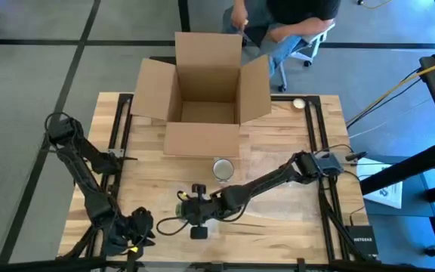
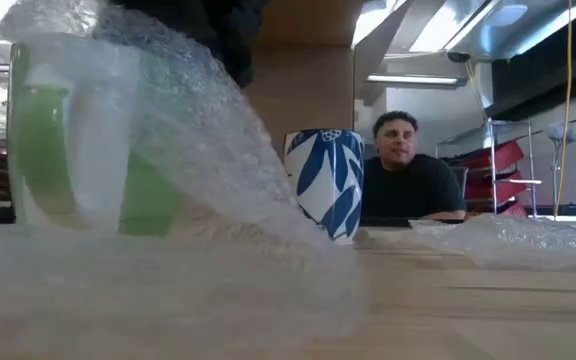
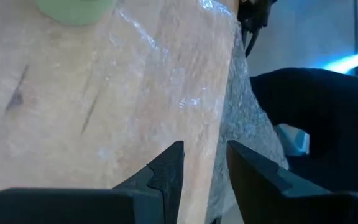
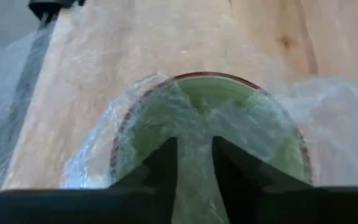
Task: Wrap mug
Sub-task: Wrap the green mug with the left side transparent bubble wrap
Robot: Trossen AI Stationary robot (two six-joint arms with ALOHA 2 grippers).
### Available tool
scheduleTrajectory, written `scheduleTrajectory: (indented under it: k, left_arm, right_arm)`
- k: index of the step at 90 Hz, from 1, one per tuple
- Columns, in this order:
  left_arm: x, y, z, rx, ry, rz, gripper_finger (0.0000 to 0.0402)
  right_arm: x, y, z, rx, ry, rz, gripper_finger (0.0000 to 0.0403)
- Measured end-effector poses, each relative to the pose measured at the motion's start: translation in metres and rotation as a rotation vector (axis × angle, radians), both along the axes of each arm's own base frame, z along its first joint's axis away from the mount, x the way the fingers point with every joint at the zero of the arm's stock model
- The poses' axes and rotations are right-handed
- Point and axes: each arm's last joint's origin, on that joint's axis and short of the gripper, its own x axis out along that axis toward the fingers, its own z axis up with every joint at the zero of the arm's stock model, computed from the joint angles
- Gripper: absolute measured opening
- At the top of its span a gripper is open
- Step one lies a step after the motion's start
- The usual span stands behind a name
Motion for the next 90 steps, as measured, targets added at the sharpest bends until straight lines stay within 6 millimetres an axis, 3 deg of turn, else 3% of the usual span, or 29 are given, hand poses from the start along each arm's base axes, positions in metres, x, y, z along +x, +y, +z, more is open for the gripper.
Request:
scheduleTrajectory:
  k: [31,45,55,69,90]
  left_arm:
    - [0.001,0.001,0.0,0.026,-0.02,-0.01,0.0105]
    - [0.0,0.0,0.0,0.028,-0.021,-0.018,0.0105]
    - [-0.001,0.0,0.0,0.037,-0.026,-0.03,0.0105]
    - [-0.001,0.0,0.0,0.04,-0.025,-0.031,0.0105]
    - [-0.001,0.0,0.0,0.04,-0.027,-0.025,0.0105]
  right_arm:
    - [0.003,-0.001,0.044,-0.055,-0.036,0.056,0.0122]
    - [-0.001,0.007,0.06,0.015,-0.03,0.125,0.0072]
    - [-0.004,0.013,0.055,0.031,-0.002,0.154,0.0012]
    - [0.004,0.013,0.035,0.038,0.031,0.128,0.0006]
    - [0.018,-0.005,0.01,0.001,0.068,0.064,0.0001]
